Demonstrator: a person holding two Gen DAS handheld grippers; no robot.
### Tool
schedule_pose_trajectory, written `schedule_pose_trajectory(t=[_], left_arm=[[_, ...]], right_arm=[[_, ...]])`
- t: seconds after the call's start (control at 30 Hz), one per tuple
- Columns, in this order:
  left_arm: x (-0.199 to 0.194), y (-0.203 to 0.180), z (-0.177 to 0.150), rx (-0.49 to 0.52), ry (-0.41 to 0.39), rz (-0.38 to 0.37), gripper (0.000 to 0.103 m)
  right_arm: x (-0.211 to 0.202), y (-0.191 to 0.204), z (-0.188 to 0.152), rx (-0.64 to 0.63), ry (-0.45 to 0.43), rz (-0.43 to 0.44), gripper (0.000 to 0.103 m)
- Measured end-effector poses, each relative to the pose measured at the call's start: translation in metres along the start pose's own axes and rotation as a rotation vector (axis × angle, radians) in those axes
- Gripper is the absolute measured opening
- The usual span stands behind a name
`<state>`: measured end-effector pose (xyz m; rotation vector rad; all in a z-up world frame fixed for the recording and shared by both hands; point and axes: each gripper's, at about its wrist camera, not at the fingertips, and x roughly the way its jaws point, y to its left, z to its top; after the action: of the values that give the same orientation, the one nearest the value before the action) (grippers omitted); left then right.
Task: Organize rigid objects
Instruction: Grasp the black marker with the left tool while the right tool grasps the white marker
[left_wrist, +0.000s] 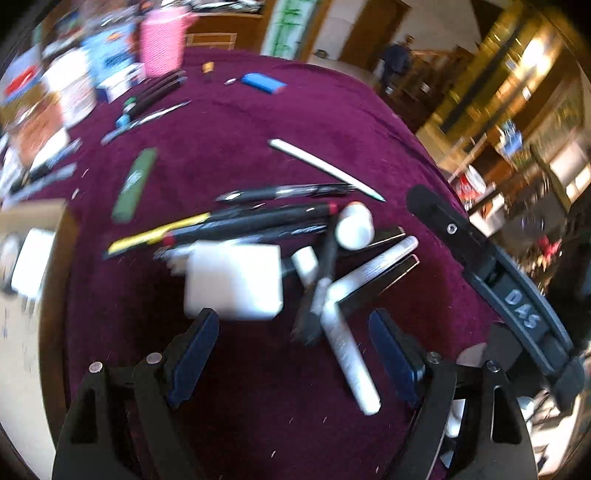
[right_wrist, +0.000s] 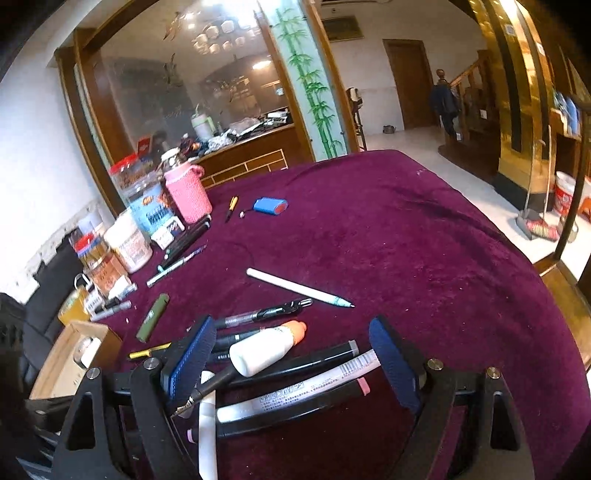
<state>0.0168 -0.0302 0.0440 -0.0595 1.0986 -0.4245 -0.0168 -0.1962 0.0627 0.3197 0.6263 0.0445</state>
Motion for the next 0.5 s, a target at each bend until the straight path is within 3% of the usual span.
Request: schedule_pose_trajectory(t=[0.1,0.2,0.27,0.37,0.5], left_arm=[[0.009,-0.018,0.007,0.1,-0.02,0.078,0.081],[0.017,-0.033,0.01,0.21,-0.032,0.189,0.045],[0.015,-0.036,0.007,0.25,-0.042,0.216,0.02],[0.01,-0.034,0.001,0.265,-0.035,0.213,0.01],[-0.002,-0.026,-0.014,0.257,-0.025,0.175,0.01]], right_arm=[[-0.003,-0.009,0.003,0.046,-0.012,-0.006,0.088],[-0.001,-0.019,0.005,0.1,-0.003,-0.012,0.088],[0.0,-0.024,0.005,0.12,0.006,-0.015,0.088],[0.002,-0.026,0.005,0.129,0.018,-0.019,0.088],[0.001,-0.026,0.004,0.123,0.021,-0.025,0.088]])
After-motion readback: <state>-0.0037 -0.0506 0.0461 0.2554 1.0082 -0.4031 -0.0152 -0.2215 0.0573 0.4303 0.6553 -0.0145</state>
